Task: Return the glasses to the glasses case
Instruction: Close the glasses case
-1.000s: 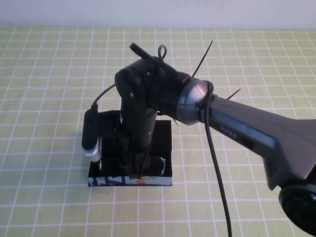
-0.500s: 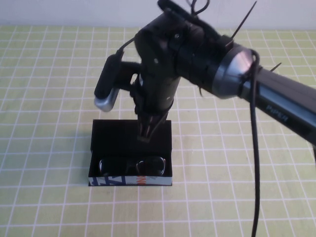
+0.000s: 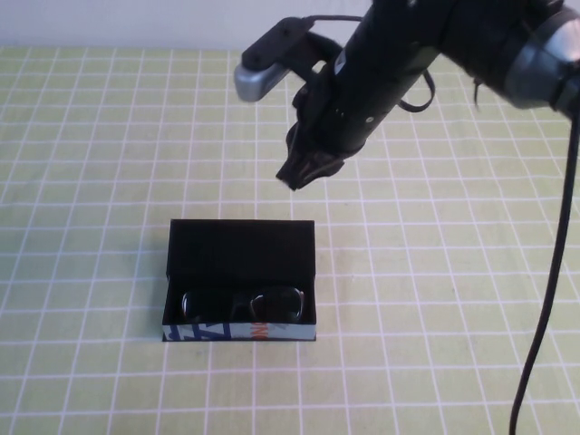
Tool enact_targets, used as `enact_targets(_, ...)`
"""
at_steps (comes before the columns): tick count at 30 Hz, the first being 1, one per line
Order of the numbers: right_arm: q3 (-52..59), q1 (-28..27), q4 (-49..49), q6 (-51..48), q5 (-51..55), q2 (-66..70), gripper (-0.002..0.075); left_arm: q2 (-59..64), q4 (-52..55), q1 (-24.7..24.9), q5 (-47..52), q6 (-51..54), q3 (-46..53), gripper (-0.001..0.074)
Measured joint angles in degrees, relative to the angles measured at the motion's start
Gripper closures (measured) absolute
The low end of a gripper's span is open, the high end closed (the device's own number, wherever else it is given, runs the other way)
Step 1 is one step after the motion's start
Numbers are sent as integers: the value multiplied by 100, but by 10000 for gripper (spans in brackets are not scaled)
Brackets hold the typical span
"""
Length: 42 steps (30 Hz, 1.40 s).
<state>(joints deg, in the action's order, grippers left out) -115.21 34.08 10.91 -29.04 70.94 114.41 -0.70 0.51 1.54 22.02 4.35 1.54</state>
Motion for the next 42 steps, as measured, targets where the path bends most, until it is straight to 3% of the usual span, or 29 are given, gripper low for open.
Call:
enact_targets(5, 0, -314, 178, 193, 0, -4, 737, 0, -198, 0, -888, -338, 0, 737)
enact_targets(13, 0, -430, 320, 242, 9, 8, 737, 0, -652, 0, -2082, -2049, 0, 737)
enact_targets(17, 0, -430, 580, 410, 20, 99, 737, 143, -693, 106, -1605, -2727, -215, 737)
enact_targets(23, 0, -430, 711, 522, 20, 333, 737, 1743, -706, 743, -222, -2477, -1421, 737)
enact_targets(31, 0, -430, 719, 555, 20, 446, 737, 4720, -1504, 1866, 1255, -848, -2879, 737)
enact_targets(42, 0, -430, 709, 694, 20, 446, 737, 7834, -4894, 2026, 1541, 3493, -3823, 737)
